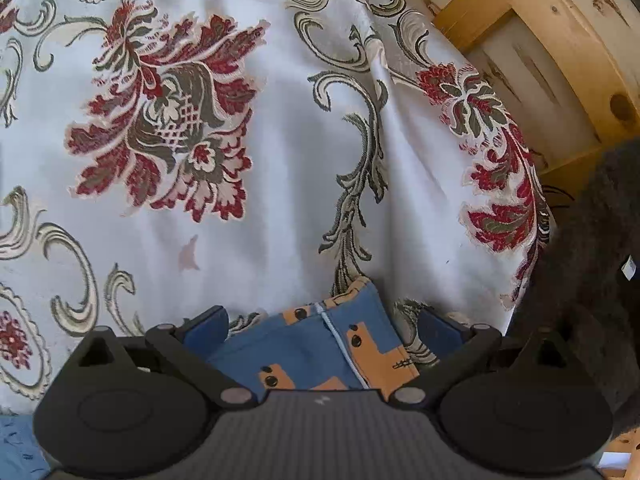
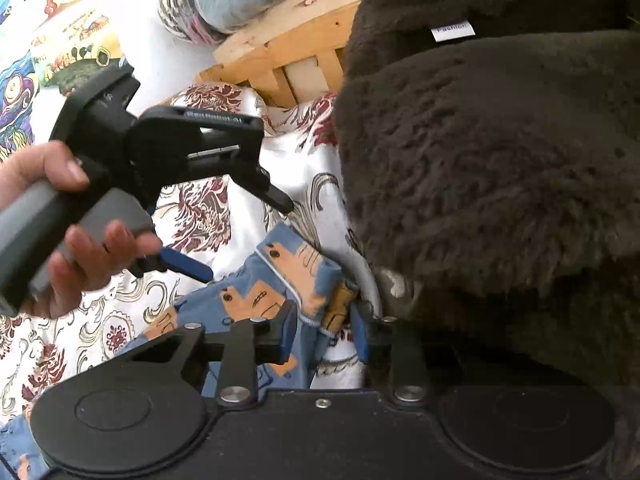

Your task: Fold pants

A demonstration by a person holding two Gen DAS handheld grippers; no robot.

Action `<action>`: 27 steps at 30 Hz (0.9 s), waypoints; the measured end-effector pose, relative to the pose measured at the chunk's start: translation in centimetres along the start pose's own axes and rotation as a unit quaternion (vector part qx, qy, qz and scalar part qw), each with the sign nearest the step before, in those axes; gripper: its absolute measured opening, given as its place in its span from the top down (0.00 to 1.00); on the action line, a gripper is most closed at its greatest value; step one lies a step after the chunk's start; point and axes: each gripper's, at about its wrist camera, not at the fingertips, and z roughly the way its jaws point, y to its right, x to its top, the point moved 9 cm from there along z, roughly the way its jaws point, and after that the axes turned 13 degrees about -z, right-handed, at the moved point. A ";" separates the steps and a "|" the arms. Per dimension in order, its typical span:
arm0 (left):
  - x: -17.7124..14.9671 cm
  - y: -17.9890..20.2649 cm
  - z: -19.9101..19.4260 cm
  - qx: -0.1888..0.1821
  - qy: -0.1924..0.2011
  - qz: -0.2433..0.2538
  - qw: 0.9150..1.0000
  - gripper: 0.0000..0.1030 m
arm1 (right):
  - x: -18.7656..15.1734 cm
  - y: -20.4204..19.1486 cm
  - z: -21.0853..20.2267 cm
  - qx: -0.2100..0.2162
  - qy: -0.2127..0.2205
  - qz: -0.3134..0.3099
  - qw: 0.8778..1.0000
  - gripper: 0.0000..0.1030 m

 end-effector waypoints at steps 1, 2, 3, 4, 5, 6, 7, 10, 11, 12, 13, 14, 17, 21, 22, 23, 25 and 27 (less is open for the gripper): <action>0.1 0.1 -0.2 0.003 -0.004 0.001 1.000 0.00 | 0.0 0.0 0.0 0.000 -0.001 0.000 1.000 0.66; 0.1 0.3 -0.5 0.000 -0.008 0.003 1.000 0.00 | 0.0 0.0 0.1 -0.002 -0.003 -0.001 1.000 0.65; 0.1 0.6 -0.7 -0.005 -0.013 0.006 1.000 0.00 | 0.0 0.0 0.3 -0.003 -0.005 0.000 1.000 0.64; 0.1 0.8 -0.9 -0.006 -0.017 0.006 1.000 0.00 | 0.0 0.0 0.4 -0.002 -0.005 0.004 1.000 0.59; 0.2 0.9 -1.0 -0.005 -0.018 0.003 1.000 0.00 | 0.0 -0.2 0.4 0.009 0.001 0.012 1.000 0.53; 0.3 1.2 -0.9 -0.002 -0.018 0.002 1.000 0.00 | 0.1 -0.4 0.5 0.024 0.007 0.020 0.999 0.39; 0.3 1.4 -0.8 0.001 -0.018 0.002 1.000 0.00 | 0.3 -0.7 0.5 0.041 0.015 0.029 0.999 0.29; 0.2 2.1 0.5 0.016 -0.019 0.005 1.000 0.00 | 0.4 -1.0 0.4 0.041 0.025 0.028 0.998 0.33; 0.1 2.2 0.8 0.022 -0.023 0.005 0.999 0.00 | 0.3 -0.7 0.4 0.031 0.024 0.028 0.999 0.37; -0.1 2.3 1.0 0.025 -0.029 0.005 0.999 0.00 | 0.4 -0.4 0.4 0.024 0.023 0.031 0.999 0.48; -0.3 2.4 1.1 0.023 -0.036 0.006 0.999 0.00 | 0.4 0.0 0.4 0.017 0.022 0.038 0.999 0.61; -0.5 2.5 1.3 0.022 -0.041 0.005 0.999 0.00 | 0.4 0.6 0.4 0.011 0.022 0.050 0.998 0.67; -0.6 2.5 1.3 0.026 -0.047 0.002 0.999 0.00 | 0.3 1.3 0.5 0.008 0.021 0.063 0.998 0.85; -0.1 2.0 0.9 0.020 -0.053 -0.006 0.998 0.00 | 0.8 -0.8 0.3 0.000 0.031 -0.020 0.999 0.88; 0.2 1.6 0.7 0.020 -0.055 -0.009 0.998 0.00 | 0.8 -1.9 0.1 0.000 0.036 -0.056 0.998 0.88; 0.4 1.2 0.6 0.022 -0.058 -0.011 0.998 0.00 | 0.7 -3.1 0.0 0.002 0.040 -0.098 0.994 0.88; 1.1 0.6 0.5 0.029 -0.065 -0.012 0.997 0.00 | -0.1 -5.7 0.1 0.013 0.032 -0.178 0.983 0.88; 1.0 0.5 0.8 0.038 -0.071 -0.008 0.997 0.00 | -1.3 -7.4 0.5 0.022 0.014 -0.229 0.973 0.88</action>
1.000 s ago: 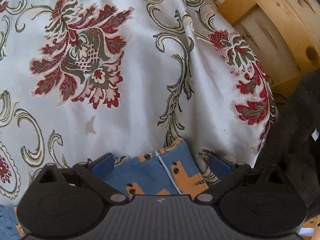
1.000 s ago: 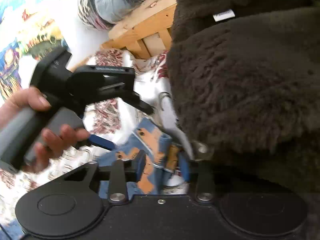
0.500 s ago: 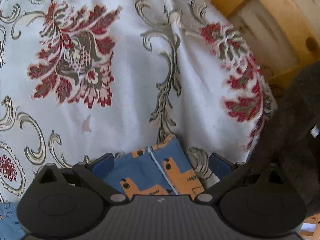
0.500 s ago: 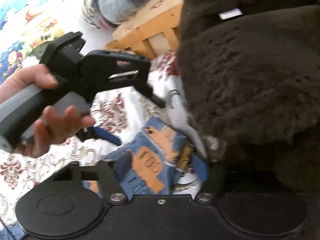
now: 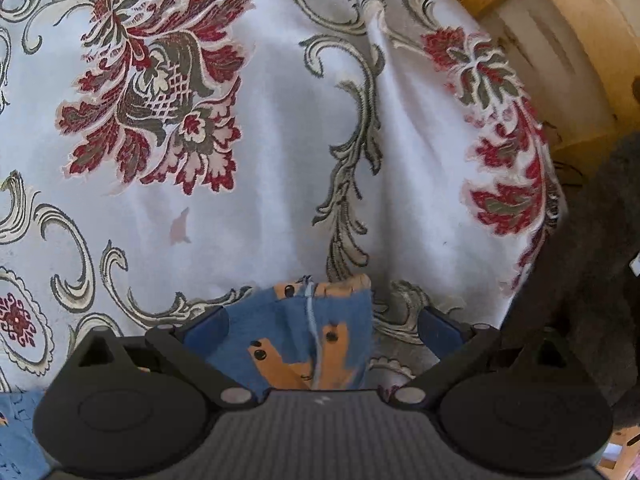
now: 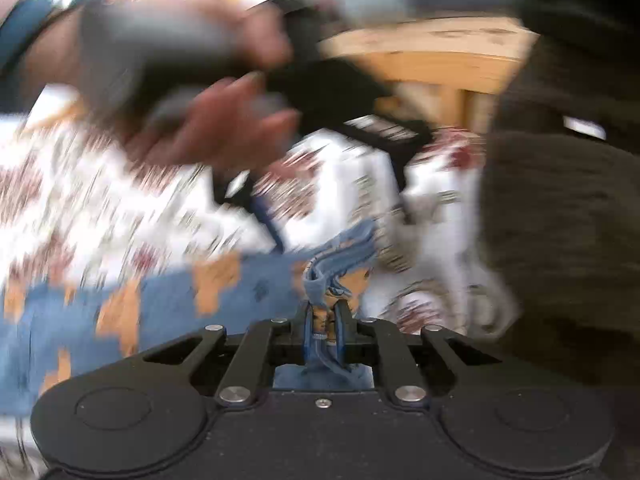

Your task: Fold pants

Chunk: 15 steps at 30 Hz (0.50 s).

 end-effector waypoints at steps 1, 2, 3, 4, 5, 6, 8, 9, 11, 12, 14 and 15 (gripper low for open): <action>0.2 -0.3 0.5 0.009 -0.004 0.004 1.000 0.00 | -0.1 -0.5 0.2 0.004 -0.006 -0.015 1.000 0.88; 0.3 -0.5 0.7 0.020 -0.004 0.007 1.000 0.00 | -0.3 -0.8 0.4 0.006 -0.010 -0.023 1.000 0.88; 0.3 -0.5 0.8 0.032 -0.002 0.013 0.999 0.00 | -0.3 -0.8 0.6 0.006 -0.012 -0.025 1.000 0.88; 0.4 -0.6 0.8 0.046 0.000 0.022 0.999 0.00 | -0.3 -0.8 0.7 0.007 -0.013 -0.024 1.000 0.88; 0.3 -0.6 0.8 0.059 0.003 0.031 0.998 0.00 | -0.3 -0.7 0.7 0.008 -0.013 -0.025 1.000 0.88; 0.4 -0.5 0.8 0.073 0.007 0.039 0.997 0.00 | -0.4 -0.8 0.9 0.009 -0.015 -0.028 0.999 0.88; 0.3 -0.4 0.5 0.101 0.010 0.047 0.994 0.01 | -0.6 -1.1 1.1 0.013 -0.021 -0.035 0.999 0.88; 0.2 -0.3 0.3 0.110 0.010 0.051 0.993 0.01 | -0.7 -1.2 1.2 0.013 -0.022 -0.039 0.999 0.88; 0.2 0.0 -0.1 0.135 0.012 0.061 0.989 0.02 | -0.8 -1.5 1.0 0.016 -0.022 -0.041 0.999 0.87; 0.3 0.1 -0.5 0.145 0.012 0.065 0.987 0.02 | -0.8 -1.6 1.0 0.017 -0.023 -0.042 0.999 0.87; 0.2 0.4 -1.0 0.150 0.003 0.061 0.987 0.02 | -1.0 -1.8 0.6 0.018 -0.024 -0.044 0.999 0.87; 0.0 0.6 -1.2 0.145 -0.008 0.056 0.988 0.02 | -1.0 -1.8 0.5 0.018 -0.024 -0.046 0.998 0.87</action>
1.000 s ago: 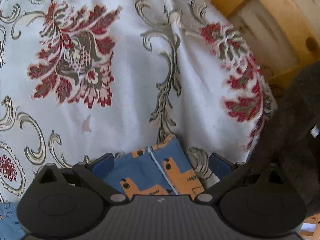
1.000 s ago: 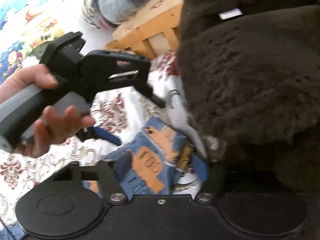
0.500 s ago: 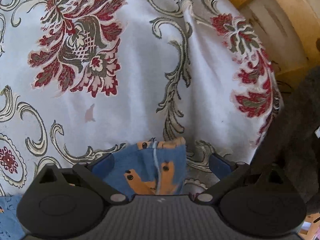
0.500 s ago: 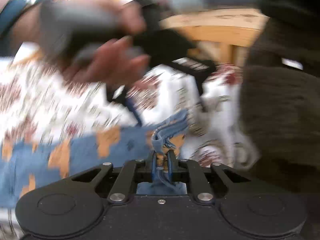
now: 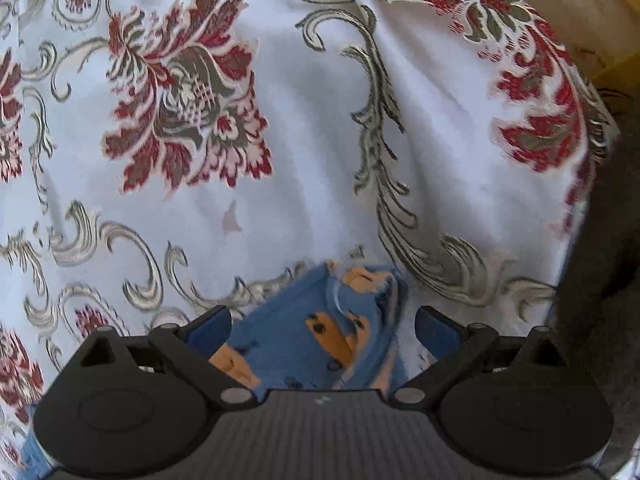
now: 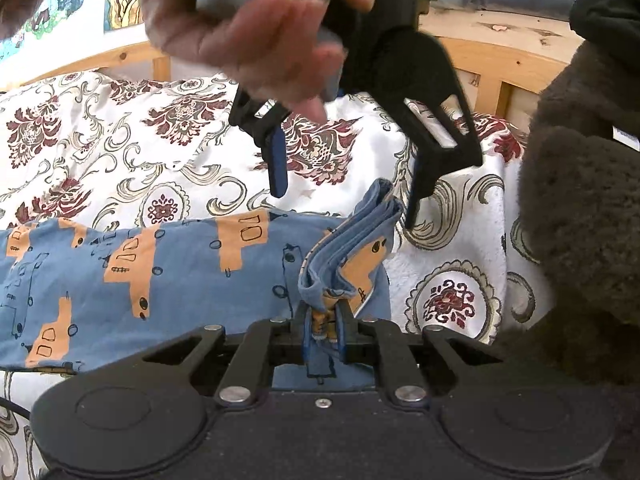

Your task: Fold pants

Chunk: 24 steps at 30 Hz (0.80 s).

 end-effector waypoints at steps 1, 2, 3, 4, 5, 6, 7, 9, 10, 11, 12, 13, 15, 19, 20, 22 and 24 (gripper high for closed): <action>-0.2 0.2 -0.1 -0.006 -0.010 -0.004 1.000 0.02 | 0.0 -0.1 0.0 0.000 0.000 -0.002 1.000 0.86; -0.3 0.4 -0.2 -0.013 -0.021 -0.008 1.000 0.03 | 0.1 -0.1 0.0 0.000 0.000 -0.004 1.000 0.86; -0.4 0.5 -0.2 -0.018 -0.032 -0.011 0.999 0.07 | 0.0 -0.2 0.0 0.000 0.000 -0.006 1.000 0.86; -0.7 0.7 -0.1 -0.019 -0.037 -0.012 0.999 0.11 | 0.0 -0.3 0.0 0.000 0.000 -0.009 1.000 0.86; -0.9 0.8 0.1 -0.017 -0.038 -0.011 0.999 0.19 | 0.0 -0.3 0.0 0.000 0.000 -0.011 1.000 0.86; -0.8 0.9 0.3 -0.015 -0.037 -0.009 0.999 0.27 | 0.0 -0.4 -0.1 0.000 0.000 -0.012 1.000 0.86; -0.8 1.0 0.5 -0.012 -0.036 -0.008 0.999 0.32 | 0.0 -0.4 -0.1 0.000 -0.001 -0.013 1.000 0.86; -0.6 1.0 0.7 -0.010 -0.038 -0.013 0.999 0.51 | 0.0 -0.5 -0.1 0.000 -0.001 -0.018 1.000 0.86; -0.5 1.3 0.8 -0.016 -0.041 -0.019 0.999 0.54 | 0.0 -0.5 -0.1 0.000 -0.001 -0.019 1.000 0.86; -0.3 1.3 0.8 -0.024 -0.042 -0.025 0.999 0.62 | 0.0 -0.6 -0.1 0.000 -0.001 -0.021 1.000 0.86; -0.2 1.2 0.6 -0.032 -0.042 -0.030 0.998 0.72 | 0.0 -0.5 -0.1 0.000 -0.001 -0.021 1.000 0.86; 0.0 1.2 0.3 -0.041 -0.040 -0.033 0.998 0.78 | 0.0 -0.5 -0.1 0.000 -0.001 -0.021 1.000 0.86; -0.2 0.7 -0.1 -0.050 -0.033 -0.028 0.998 0.85 | 0.1 -0.5 -0.2 0.000 0.003 -0.021 1.000 0.86; -1.3 -0.7 -1.9 -0.089 -0.010 -0.010 0.996 0.88 | 0.4 -0.6 -1.1 0.001 0.017 -0.028 0.999 0.88; -1.7 -1.3 -2.4 -0.107 -0.008 -0.004 0.994 0.88 | 0.5 -0.7 -1.4 0.003 0.020 -0.033 0.999 0.88; -3.1 -3.8 -3.7 -0.137 0.003 0.003 0.991 0.88 | 0.7 -1.0 -2.4 0.008 0.034 -0.044 0.998 0.88; -4.2 -5.9 -4.6 -0.169 0.007 0.001 0.986 0.88 | 0.9 -1.6 -3.6 0.013 0.050 -0.063 0.997 0.88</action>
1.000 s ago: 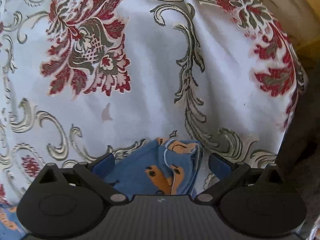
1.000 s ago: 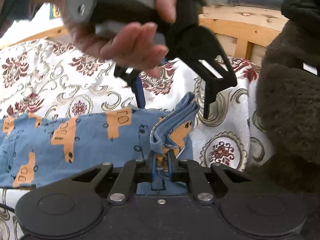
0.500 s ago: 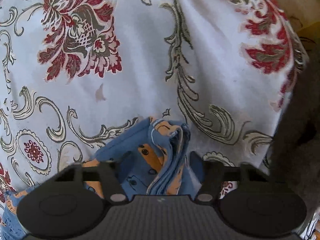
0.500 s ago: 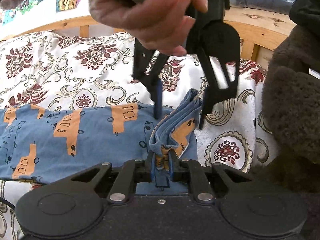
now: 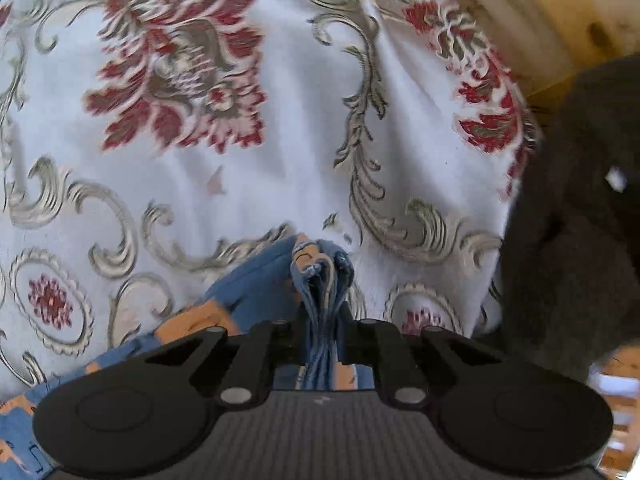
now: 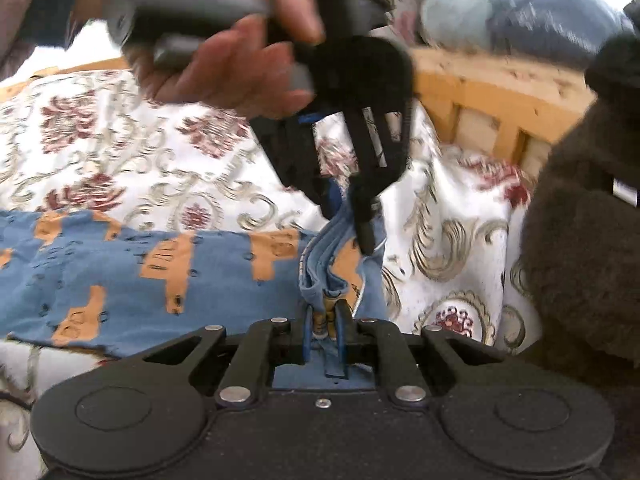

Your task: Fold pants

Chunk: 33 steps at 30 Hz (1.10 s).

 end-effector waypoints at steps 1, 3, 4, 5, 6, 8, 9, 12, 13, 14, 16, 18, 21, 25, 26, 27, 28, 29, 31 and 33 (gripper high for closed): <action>-0.4 -0.9 -0.7 -0.016 0.003 -0.001 1.000 0.88 | 0.3 -0.3 -0.6 0.002 0.009 -0.009 1.000 0.88; -1.4 -2.6 -2.3 -0.042 0.011 0.001 0.999 0.88 | 1.1 -1.1 -1.7 0.003 0.029 -0.041 0.999 0.88; -1.8 -3.5 -2.9 -0.054 0.013 0.004 0.998 0.88 | 1.4 -1.6 -2.2 0.005 0.037 -0.058 0.998 0.88; -2.3 -4.4 -3.6 -0.068 0.018 0.005 0.998 0.88 | 1.7 -2.2 -2.6 0.007 0.045 -0.077 0.996 0.89; -2.7 -4.8 -4.3 -0.083 0.022 0.007 0.996 0.88 | 2.0 -2.8 -3.0 0.012 0.050 -0.096 0.994 0.89; -2.9 -6.8 -5.0 -0.105 0.036 0.008 0.994 0.88 | 2.5 -4.4 -3.7 0.027 0.059 -0.135 0.989 0.89; -3.7 -7.5 -5.1 -0.118 0.044 0.007 0.992 0.88 | 2.6 -5.1 -3.9 0.034 0.062 -0.148 0.986 0.89; -5.1 -9.6 -4.8 -0.141 0.078 -0.008 0.987 0.88 | 2.7 -7.2 -4.3 0.069 0.060 -0.176 0.980 0.91; -5.5 -10.3 -4.1 -0.144 0.095 -0.011 0.985 0.88 | 2.7 -7.8 -4.4 0.082 0.058 -0.181 0.978 0.97; -5.7 -11.3 -3.9 -0.142 0.115 -0.012 0.983 0.88 | 2.6 -8.3 -4.5 0.095 0.056 -0.183 0.977 0.98; -7.1 -13.2 -4.4 -0.131 0.152 -0.010 0.980 0.88 | 2.6 -9.4 -4.9 0.119 0.056 -0.190 0.973 0.98; -8.6 -14.9 -4.9 -0.128 0.175 -0.012 0.976 0.88 | 2.5 -10.6 -4.8 0.132 0.053 -0.203 0.969 0.98; -9.6 -16.7 -4.5 -0.151 0.183 -0.048 0.970 0.88 | 2.3 -11.7 -4.5 0.129 0.046 -0.214 0.967 0.95; -9.8 -18.8 -4.1 -0.175 0.172 -0.095 0.965 0.88 | 2.6 -12.1 -3.5 0.138 0.036 -0.189 0.972 0.77; -9.7 -19.0 -3.8 -0.173 0.170 -0.099 0.965 0.88 | 2.6 -12.3 -3.0 0.144 0.027 -0.181 0.973 0.77; -9.6 -19.2 -3.7 -0.172 0.167 -0.104 0.965 0.88 | 2.5 -12.7 -2.6 0.147 0.023 -0.177 0.973 0.75; -9.5 -19.2 -3.4 -0.173 0.164 -0.108 0.965 0.88 | 2.3 -13.0 -2.1 0.144 0.019 -0.179 0.973 0.71; -9.4 -19.2 -3.2 -0.173 0.163 -0.110 0.965 0.88 | 2.2 -13.3 -1.4 0.139 0.014 -0.184 0.973 0.70; -9.3 -19.1 -2.9 -0.167 0.159 -0.109 0.967 0.88 | 2.0 -13.8 -0.5 0.137 0.009 -0.183 0.973 0.64; -9.2 -19.2 -2.8 -0.166 0.151 -0.117 0.967 0.88 | 1.9 -14.4 0.0 0.135 0.004 -0.186 0.973 0.57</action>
